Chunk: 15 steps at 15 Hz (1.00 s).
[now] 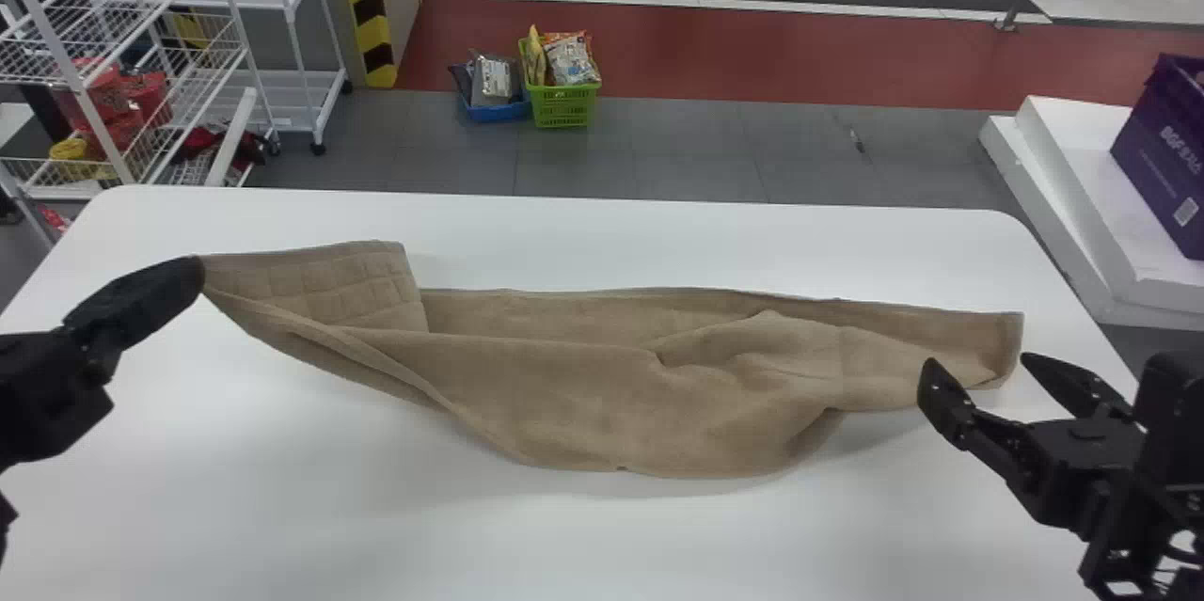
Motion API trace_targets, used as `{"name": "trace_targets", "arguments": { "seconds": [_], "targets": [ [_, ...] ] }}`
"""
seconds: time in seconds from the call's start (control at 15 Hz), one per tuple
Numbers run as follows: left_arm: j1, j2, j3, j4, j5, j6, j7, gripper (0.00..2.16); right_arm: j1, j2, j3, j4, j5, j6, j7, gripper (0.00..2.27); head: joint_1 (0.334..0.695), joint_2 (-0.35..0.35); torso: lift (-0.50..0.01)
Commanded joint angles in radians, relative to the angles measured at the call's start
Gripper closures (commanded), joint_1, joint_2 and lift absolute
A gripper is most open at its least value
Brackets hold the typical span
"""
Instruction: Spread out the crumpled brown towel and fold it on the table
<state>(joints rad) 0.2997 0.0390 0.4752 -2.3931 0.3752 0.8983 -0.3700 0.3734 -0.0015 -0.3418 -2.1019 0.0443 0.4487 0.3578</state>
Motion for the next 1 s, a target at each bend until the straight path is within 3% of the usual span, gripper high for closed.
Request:
{"name": "trace_targets", "arguments": {
  "seconds": [0.0,0.6,0.93],
  "targets": [
    [0.006,-0.018,0.083,-0.049,0.036,0.043,0.000,1.26,-0.004,0.002,0.001,0.008,0.002,-0.004,0.000,0.21,0.695,-0.046,-0.127],
    [0.009,-0.031,0.091,-0.034,0.013,0.120,0.017,1.26,0.022,0.002,0.029,-0.018,0.025,0.020,0.009,0.21,0.695,0.020,-0.127],
    [0.009,-0.031,0.072,-0.026,-0.002,0.117,0.020,1.26,-0.017,0.002,0.018,0.023,0.071,0.060,0.004,0.21,0.695,0.004,-0.127]
  ]
}}
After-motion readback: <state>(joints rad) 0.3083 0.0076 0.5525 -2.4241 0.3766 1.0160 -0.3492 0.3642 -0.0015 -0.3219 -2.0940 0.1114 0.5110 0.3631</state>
